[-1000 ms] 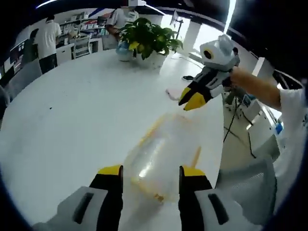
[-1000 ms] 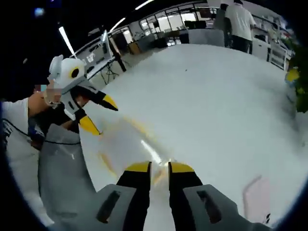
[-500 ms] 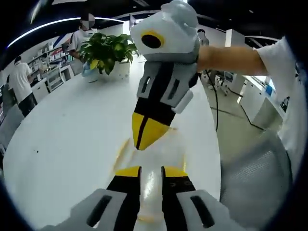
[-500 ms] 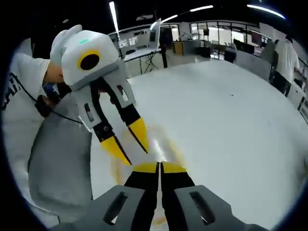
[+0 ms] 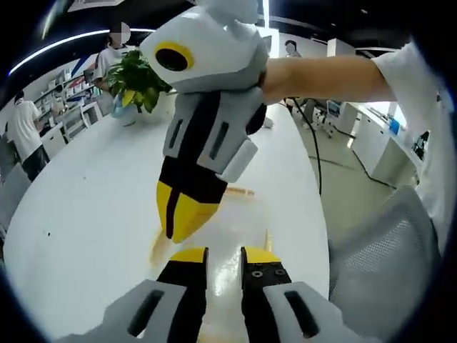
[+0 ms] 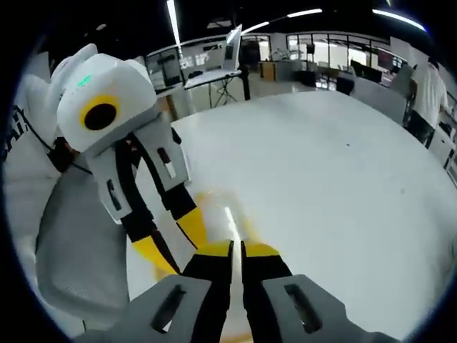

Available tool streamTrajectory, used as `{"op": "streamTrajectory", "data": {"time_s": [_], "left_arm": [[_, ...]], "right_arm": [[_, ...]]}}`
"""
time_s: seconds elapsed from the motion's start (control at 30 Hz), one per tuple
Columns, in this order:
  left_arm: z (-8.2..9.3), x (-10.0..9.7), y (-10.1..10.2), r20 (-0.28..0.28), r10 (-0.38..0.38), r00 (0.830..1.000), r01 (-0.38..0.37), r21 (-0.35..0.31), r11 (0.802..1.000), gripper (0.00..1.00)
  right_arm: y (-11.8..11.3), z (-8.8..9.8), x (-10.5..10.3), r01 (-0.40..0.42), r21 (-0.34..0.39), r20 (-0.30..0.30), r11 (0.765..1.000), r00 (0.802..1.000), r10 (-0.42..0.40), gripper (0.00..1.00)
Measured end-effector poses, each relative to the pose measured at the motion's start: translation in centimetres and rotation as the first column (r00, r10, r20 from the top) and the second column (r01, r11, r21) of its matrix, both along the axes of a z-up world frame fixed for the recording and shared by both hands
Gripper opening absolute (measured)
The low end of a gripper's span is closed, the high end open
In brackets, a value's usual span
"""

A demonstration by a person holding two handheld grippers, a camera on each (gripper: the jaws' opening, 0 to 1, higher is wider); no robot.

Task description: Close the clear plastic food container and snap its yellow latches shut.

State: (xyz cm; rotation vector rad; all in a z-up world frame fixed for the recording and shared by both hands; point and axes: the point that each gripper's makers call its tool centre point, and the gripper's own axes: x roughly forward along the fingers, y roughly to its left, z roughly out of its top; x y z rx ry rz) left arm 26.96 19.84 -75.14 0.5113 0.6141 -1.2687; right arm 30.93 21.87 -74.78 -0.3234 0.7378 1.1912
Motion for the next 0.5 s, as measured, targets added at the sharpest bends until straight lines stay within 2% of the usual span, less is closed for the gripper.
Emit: {"op": "streamTrajectory", "data": {"time_s": [0.13,0.27,0.4,0.47,0.5], "left_arm": [[0.1,-0.2,-0.2,-0.002,-0.008,1.000,0.008,-0.012,1.000,0.20],[-0.2,-0.7,-0.1,0.011,-0.028,1.000,0.028,-0.003,1.000,0.20],[-0.6,-1.2,0.0,0.018,-0.042,0.999,0.042,-0.001,0.999,0.25],[-0.6,-1.4,-0.1,0.047,-0.063,0.997,0.063,0.002,0.998,0.28],[-0.4,-1.4,-0.2,0.049,-0.055,0.997,0.055,-0.018,0.998,0.28]], "right_arm": [[0.1,-0.2,0.1,-0.007,-0.005,0.002,1.000,1.000,0.007,0.09],[0.2,-0.5,0.6,-0.016,-0.022,0.016,1.000,1.000,0.016,0.12],[0.2,-0.5,0.9,-0.013,-0.023,0.006,1.000,1.000,0.013,0.22],[0.2,-0.5,1.1,-0.021,-0.020,-0.009,1.000,1.000,0.021,0.21],[0.3,-0.5,1.0,-0.020,-0.020,-0.012,1.000,1.000,0.020,0.21]]}}
